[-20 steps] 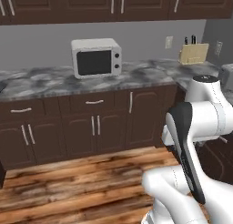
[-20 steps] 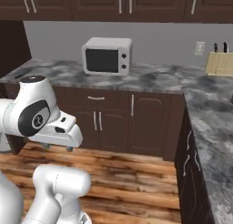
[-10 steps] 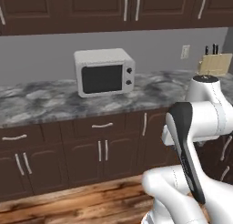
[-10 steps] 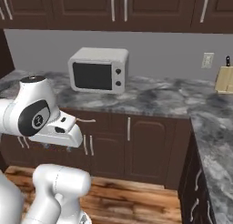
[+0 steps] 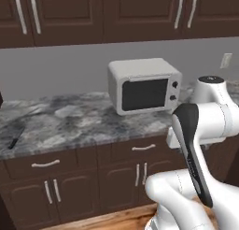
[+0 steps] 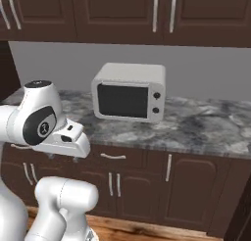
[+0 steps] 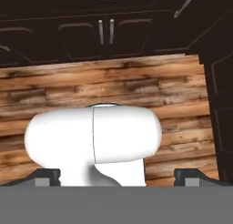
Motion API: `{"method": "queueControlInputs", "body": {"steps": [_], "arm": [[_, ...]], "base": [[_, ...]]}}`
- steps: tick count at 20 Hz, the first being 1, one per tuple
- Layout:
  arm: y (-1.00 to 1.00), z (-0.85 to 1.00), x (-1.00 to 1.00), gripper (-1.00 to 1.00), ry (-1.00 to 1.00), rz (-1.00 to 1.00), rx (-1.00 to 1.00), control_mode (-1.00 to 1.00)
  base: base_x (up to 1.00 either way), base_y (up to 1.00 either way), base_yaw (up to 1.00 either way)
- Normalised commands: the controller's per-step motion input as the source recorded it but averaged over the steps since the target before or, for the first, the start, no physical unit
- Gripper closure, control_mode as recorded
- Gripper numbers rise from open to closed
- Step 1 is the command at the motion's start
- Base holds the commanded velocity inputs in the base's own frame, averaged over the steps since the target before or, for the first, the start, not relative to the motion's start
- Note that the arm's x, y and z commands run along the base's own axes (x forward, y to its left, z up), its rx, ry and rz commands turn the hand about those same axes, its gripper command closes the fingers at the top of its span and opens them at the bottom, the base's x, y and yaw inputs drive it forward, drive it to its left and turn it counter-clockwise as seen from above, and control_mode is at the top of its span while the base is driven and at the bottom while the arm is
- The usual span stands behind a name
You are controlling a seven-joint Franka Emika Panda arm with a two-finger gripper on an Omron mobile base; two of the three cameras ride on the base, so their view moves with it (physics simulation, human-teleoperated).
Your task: Retrieve the butter from the fridge and place it on a plate on the dining table. Then retrieve the butter knife by the fridge and place it near the plate.
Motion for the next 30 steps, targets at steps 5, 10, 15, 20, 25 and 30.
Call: {"method": "queueControlInputs", "body": {"steps": [5,10,15,20,25,30], "arm": [[0.0,0.0,0.0,-1.0,0.0,0.0,0.0,1.0],[0.0,0.0,0.0,-1.0,0.0,0.0,0.0,1.0],[0.0,0.0,0.0,-1.0,0.0,0.0,0.0,1.0],[0.0,0.0,0.0,-1.0,0.0,0.0,0.0,1.0],[0.0,0.0,0.0,-1.0,0.0,0.0,0.0,1.0],[0.0,0.0,0.0,-1.0,0.0,0.0,0.0,1.0]], "base": [[0.36,0.86,0.08],[0.64,0.36,0.34],[0.44,0.2,0.47],[0.11,0.58,0.27],[0.2,0.5,0.09],[0.22,0.41,0.01]]}}
